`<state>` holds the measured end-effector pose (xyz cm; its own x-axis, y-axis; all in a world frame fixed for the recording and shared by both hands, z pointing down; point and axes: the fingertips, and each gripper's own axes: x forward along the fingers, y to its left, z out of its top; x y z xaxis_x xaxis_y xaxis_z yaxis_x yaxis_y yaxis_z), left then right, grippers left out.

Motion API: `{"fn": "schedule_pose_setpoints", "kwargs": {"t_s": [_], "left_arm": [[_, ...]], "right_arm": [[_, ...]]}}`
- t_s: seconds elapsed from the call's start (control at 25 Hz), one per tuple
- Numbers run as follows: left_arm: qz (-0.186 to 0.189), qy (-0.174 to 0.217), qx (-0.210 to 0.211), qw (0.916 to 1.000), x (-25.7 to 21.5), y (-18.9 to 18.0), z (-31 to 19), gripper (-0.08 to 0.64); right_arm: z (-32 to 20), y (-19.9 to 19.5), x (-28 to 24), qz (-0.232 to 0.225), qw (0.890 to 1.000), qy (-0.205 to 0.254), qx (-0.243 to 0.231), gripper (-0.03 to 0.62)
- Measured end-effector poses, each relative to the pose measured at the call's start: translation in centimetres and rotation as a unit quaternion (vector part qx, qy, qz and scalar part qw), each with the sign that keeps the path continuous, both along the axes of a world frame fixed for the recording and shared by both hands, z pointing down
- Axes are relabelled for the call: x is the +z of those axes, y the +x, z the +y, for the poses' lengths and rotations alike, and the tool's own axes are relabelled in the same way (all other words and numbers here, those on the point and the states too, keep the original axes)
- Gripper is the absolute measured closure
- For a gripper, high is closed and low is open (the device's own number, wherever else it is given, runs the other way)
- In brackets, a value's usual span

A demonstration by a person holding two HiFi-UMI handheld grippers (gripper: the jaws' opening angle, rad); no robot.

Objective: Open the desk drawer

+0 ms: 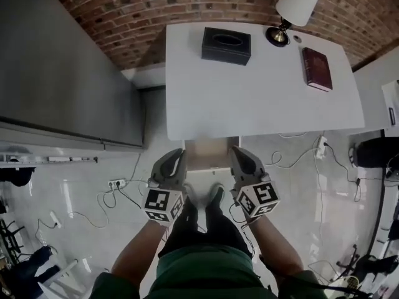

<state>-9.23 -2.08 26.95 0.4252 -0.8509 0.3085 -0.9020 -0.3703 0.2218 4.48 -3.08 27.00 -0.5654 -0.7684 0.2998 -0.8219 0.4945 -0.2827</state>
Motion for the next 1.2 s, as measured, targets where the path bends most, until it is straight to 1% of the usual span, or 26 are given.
{"fn": "schedule_pose_setpoints", "kwargs": {"t_s": [0.12,0.24,0.32,0.44,0.56,0.64,0.76,0.84,0.88,0.92,1.04,1.16,1.2], "left_arm": [[0.000,0.042,-0.015,0.9990,-4.9,-1.1,-1.7,0.531],[0.000,0.080,-0.023,0.9965,-9.1,-1.9,-3.2,0.531],[0.000,0.102,-0.025,0.9945,-11.5,-2.2,-3.9,0.531],[-0.004,0.135,-0.021,0.9906,-14.8,-2.0,-4.4,0.531],[-0.012,0.169,-0.009,0.9854,-17.8,-1.4,-4.7,0.531],[-0.022,0.189,-0.002,0.9817,-19.4,-1.1,-4.8,0.531],[-0.038,0.222,0.002,0.9743,-21.3,-1.1,-4.3,0.531],[-0.048,0.229,0.011,0.9722,-22.7,-1.0,-3.9,0.531],[-0.050,0.226,0.016,0.9726,-23.4,-1.0,-3.6,0.531],[-0.051,0.225,0.020,0.9729,-24.0,-0.9,-3.5,0.531],[-0.051,0.230,0.023,0.9716,-25.3,-1.0,-3.4,0.531],[-0.053,0.235,0.026,0.9702,-25.7,-1.0,-3.5,0.531],[-0.054,0.235,0.027,0.9701,-25.6,-1.0,-3.4,0.531]], "right_arm": [[-1.1,-1.3,-5.8,0.016,0.998,0.063,-0.011,0.591],[-1.9,-2.1,-9.6,0.034,0.994,0.107,-0.013,0.591],[-2.4,-2.4,-11.8,0.047,0.989,0.137,-0.013,0.591],[-2.7,-2.8,-15.7,0.066,0.980,0.189,-0.018,0.591],[-2.9,-3.2,-19.5,0.091,0.966,0.240,-0.018,0.591],[-3.0,-3.7,-21.7,0.120,0.955,0.269,-0.018,0.591],[-2.9,-4.4,-24.4,0.182,0.929,0.322,-0.021,0.591],[-2.6,-4.8,-26.1,0.202,0.914,0.352,-0.023,0.591],[-2.5,-4.9,-26.9,0.203,0.909,0.362,-0.023,0.591],[-2.4,-4.8,-27.5,0.195,0.909,0.367,-0.021,0.586],[-2.4,-4.3,-28.7,0.165,0.918,0.360,-0.007,0.534],[-2.7,-3.9,-28.9,0.174,0.922,0.346,0.006,0.536],[-2.8,-3.8,-28.9,0.177,0.923,0.342,0.010,0.553]]}}
